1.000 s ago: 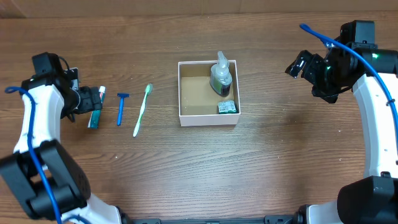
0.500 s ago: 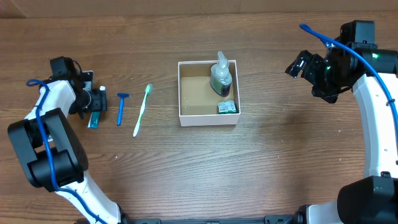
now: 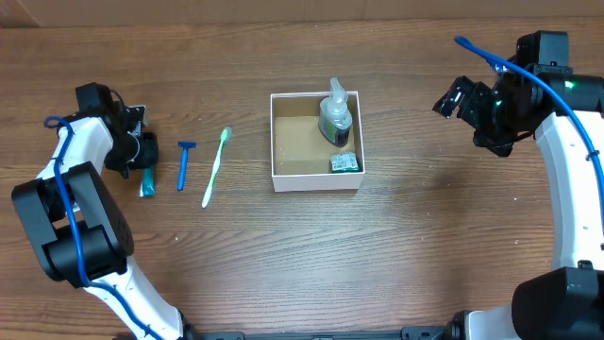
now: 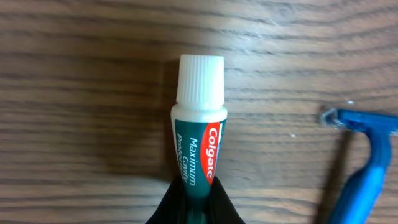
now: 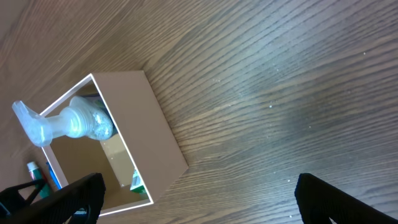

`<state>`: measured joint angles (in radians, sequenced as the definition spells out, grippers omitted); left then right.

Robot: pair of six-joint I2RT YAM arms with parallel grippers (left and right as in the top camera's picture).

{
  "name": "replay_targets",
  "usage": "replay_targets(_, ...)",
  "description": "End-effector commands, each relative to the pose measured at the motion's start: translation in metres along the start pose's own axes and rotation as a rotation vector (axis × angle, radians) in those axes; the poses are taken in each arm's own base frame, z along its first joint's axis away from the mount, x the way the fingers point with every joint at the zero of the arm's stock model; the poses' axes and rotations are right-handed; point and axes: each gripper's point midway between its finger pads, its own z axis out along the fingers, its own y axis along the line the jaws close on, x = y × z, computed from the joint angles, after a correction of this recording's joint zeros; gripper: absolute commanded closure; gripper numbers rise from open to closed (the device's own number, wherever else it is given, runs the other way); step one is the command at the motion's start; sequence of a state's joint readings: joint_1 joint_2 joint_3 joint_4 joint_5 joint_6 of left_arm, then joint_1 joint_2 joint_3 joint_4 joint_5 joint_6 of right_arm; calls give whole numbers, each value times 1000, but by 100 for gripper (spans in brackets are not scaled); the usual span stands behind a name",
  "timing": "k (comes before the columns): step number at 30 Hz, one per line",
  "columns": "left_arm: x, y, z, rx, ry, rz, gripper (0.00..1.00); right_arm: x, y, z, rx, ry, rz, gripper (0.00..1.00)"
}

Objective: Pack container
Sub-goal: 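Carry the toothpaste into the box and release it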

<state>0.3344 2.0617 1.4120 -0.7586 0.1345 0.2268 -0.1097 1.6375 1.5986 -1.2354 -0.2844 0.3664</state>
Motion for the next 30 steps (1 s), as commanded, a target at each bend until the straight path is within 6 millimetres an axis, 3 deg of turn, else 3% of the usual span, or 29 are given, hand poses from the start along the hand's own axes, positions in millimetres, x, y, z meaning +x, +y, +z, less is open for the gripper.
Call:
replay_targets(1,-13,-30,-17,172,3,-70,96,-2,2,-4,-10,-12,-1,0)
replay_targets(6,-35,-73,-80,288,-37,-27,96,-2,2,-4,-10,-12,-1,0)
replay_targets(8,-44,-102,-112,302,-81,41,96,-2,2,-4,-10,-12,-1,0)
replay_targets(11,-52,-165,-159,327,-185,195,96,-2,2,-4,-11,-12,-1,0)
replay_targets(14,-55,-215,-180,300,-258,250,96,-2,2,-4,-10,-12,-1,0)
replay_targets(16,-53,-249,-181,275,-280,262,95,-2,2,-4,-10,-12,-1,0)
replay_targets(18,-48,-271,-173,240,-272,253,96,-2,2,-4,-10,-12,-1,0)
replay_targets(25,-39,-323,-112,161,-210,217,92,-2,2,-4,-10,-12,-1,0)
replay_targets(27,-33,-326,-94,156,-168,188,78,-2,2,-4,-10,-12,-1,0)
replay_targets(30,-31,-327,-91,163,-154,185,63,-2,2,-4,-10,-12,-1,0)
